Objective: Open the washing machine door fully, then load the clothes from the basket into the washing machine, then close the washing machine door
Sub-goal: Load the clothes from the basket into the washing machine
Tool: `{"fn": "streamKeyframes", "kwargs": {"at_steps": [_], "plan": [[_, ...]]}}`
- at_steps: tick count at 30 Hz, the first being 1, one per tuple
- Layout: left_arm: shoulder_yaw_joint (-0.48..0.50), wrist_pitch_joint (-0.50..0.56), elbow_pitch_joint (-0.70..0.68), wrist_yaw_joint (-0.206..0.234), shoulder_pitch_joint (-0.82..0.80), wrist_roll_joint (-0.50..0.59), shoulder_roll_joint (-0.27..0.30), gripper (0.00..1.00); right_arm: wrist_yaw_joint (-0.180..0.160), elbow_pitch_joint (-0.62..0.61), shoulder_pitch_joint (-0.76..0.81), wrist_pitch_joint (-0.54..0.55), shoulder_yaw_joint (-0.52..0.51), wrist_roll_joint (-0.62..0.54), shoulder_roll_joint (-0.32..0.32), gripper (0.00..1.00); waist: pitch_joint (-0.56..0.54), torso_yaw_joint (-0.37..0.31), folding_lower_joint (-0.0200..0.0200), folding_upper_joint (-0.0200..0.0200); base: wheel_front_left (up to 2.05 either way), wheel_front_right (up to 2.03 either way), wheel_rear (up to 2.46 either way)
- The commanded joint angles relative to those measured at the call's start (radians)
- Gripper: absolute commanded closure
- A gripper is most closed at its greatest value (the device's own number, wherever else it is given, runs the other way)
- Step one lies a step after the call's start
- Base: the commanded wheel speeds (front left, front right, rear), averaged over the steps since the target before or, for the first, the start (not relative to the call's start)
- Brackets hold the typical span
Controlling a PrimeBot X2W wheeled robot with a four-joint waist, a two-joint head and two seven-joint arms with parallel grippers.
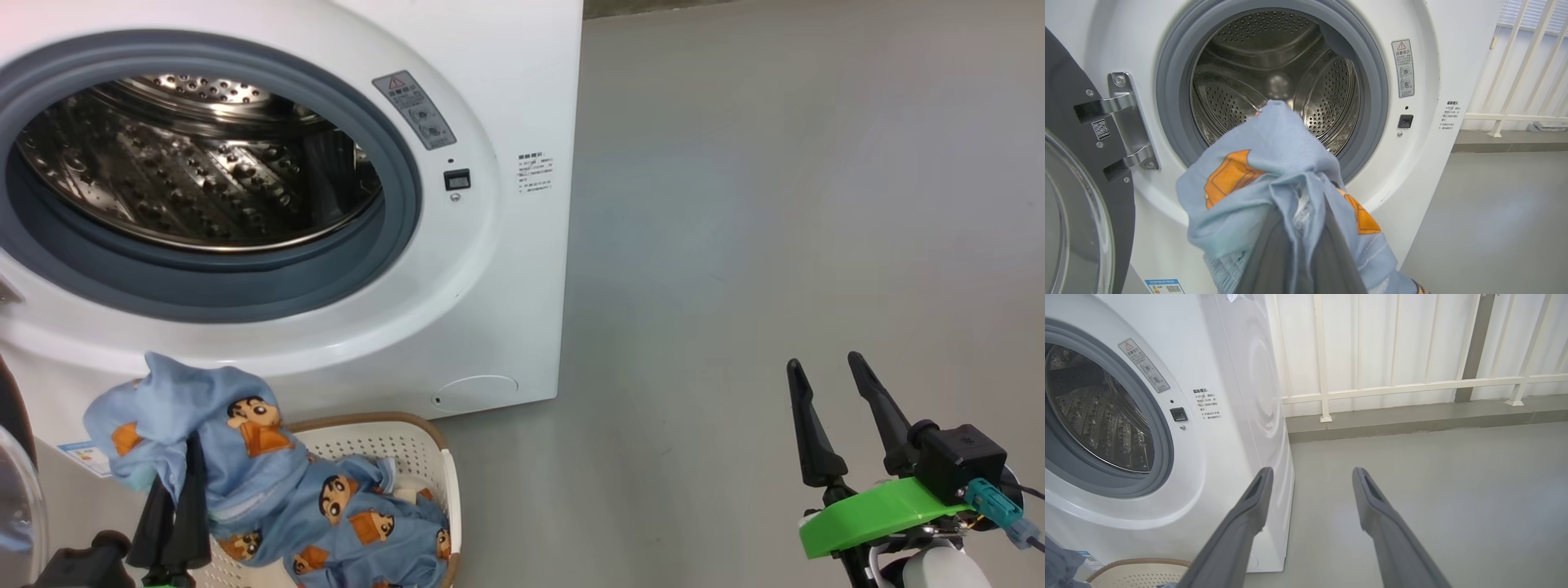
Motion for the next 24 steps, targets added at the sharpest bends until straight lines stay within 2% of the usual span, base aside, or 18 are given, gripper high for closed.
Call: {"fn": "streamKeyframes", "kwargs": {"at_steps": [1, 9, 20, 24], "plan": [[0.037, -0.009, -0.026, -0.008, -0.006, 0.014, 0.007, 1.00, 0.002, -0.027, -0.004, -0.012, 0.026, -0.017, -0.004, 0.00, -0.001, 0.000, 0.0000, -0.0001, 0.00, 0.00, 0.00], [0.037, -0.009, -0.021, -0.010, -0.022, 0.008, -0.001, 1.00, 0.002, -0.032, -0.006, -0.012, 0.026, -0.018, -0.004, 0.00, 0.013, -0.002, 0.0000, -0.0001, 0.00, 0.00, 0.00], [0.053, -0.009, -0.013, -0.015, -0.130, 0.004, -0.004, 1.00, 0.002, -0.041, -0.031, -0.012, 0.035, -0.015, -0.004, 0.00, 0.096, -0.017, 0.0000, -0.0001, 0.00, 0.00, 0.00], [0.061, -0.009, 0.000, -0.017, -0.206, 0.010, 0.022, 1.00, 0.002, -0.046, -0.048, -0.012, 0.043, -0.018, -0.004, 0.00, 0.146, -0.027, 0.0000, -0.0001, 0.00, 0.00, 0.00]]}}
